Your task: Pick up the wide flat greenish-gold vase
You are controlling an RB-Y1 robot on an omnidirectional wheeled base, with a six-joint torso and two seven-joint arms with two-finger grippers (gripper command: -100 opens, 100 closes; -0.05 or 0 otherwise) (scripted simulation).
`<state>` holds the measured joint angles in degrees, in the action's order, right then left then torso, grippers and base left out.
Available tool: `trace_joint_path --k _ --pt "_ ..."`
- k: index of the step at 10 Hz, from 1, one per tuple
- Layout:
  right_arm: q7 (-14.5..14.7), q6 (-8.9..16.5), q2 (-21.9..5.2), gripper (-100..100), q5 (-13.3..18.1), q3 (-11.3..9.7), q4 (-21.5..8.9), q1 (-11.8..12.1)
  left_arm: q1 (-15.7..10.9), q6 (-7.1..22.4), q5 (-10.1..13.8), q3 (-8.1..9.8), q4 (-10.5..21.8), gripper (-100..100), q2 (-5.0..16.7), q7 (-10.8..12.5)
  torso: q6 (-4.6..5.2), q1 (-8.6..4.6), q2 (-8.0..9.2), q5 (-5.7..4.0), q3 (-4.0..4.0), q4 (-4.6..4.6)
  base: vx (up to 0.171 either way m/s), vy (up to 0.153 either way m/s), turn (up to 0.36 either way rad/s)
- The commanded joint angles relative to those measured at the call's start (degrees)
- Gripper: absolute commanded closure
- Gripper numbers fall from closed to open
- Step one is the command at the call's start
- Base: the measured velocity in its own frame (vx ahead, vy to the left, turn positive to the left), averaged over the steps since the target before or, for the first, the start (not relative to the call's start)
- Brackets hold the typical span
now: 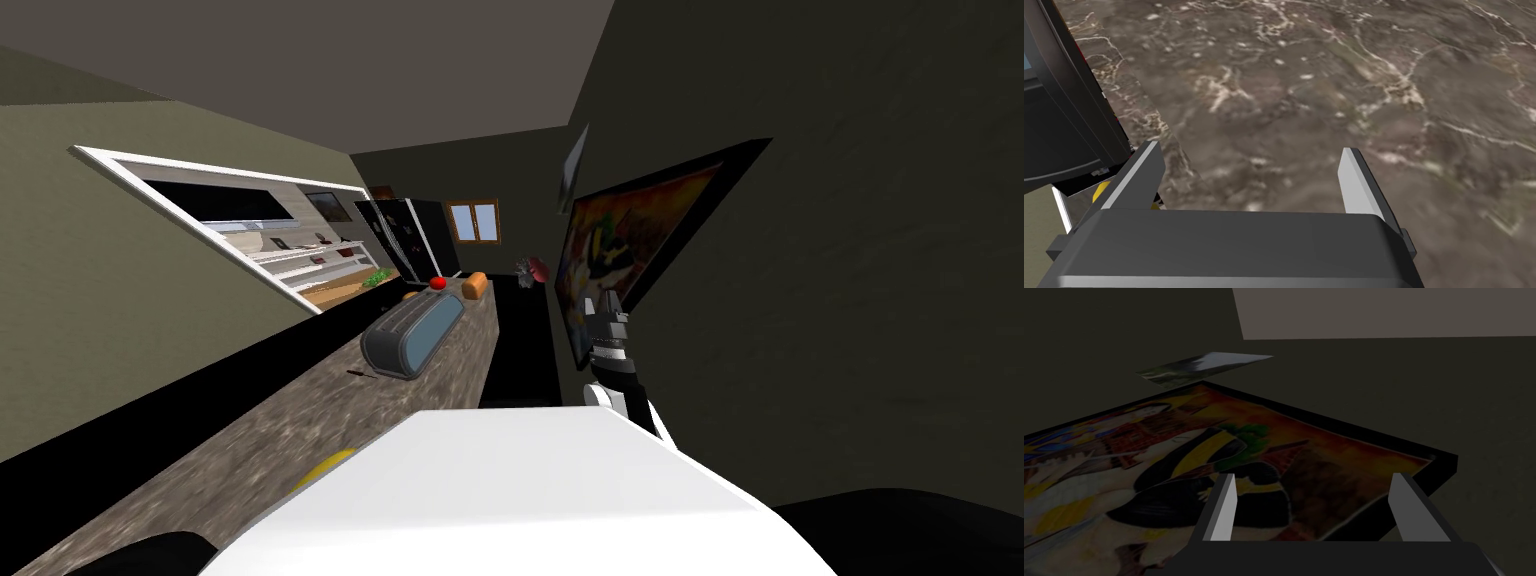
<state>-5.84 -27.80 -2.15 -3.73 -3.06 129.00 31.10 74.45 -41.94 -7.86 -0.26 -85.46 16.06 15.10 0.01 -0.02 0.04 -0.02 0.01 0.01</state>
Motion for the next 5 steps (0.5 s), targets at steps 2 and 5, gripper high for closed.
trace_joint_path --k 2,5 --pt "0.0 0.0 0.0 0 0.0 0.0 0.0 0.0 0.0 0.0 0.0 0.02 0.0 -100 0.0 0.0 0.01 0.00 0.02 0.00 0.02 0.01 0.001 0.006 0.030" --pt "0.0 0.0 0.0 0 0.0 0.0 0.0 0.0 0.0 0.0 0.0 0.02 0.0 -100 0.0 0.0 0.02 -0.04 -0.04 -0.01 -0.02 0.00 0.005 -0.002 -0.012"
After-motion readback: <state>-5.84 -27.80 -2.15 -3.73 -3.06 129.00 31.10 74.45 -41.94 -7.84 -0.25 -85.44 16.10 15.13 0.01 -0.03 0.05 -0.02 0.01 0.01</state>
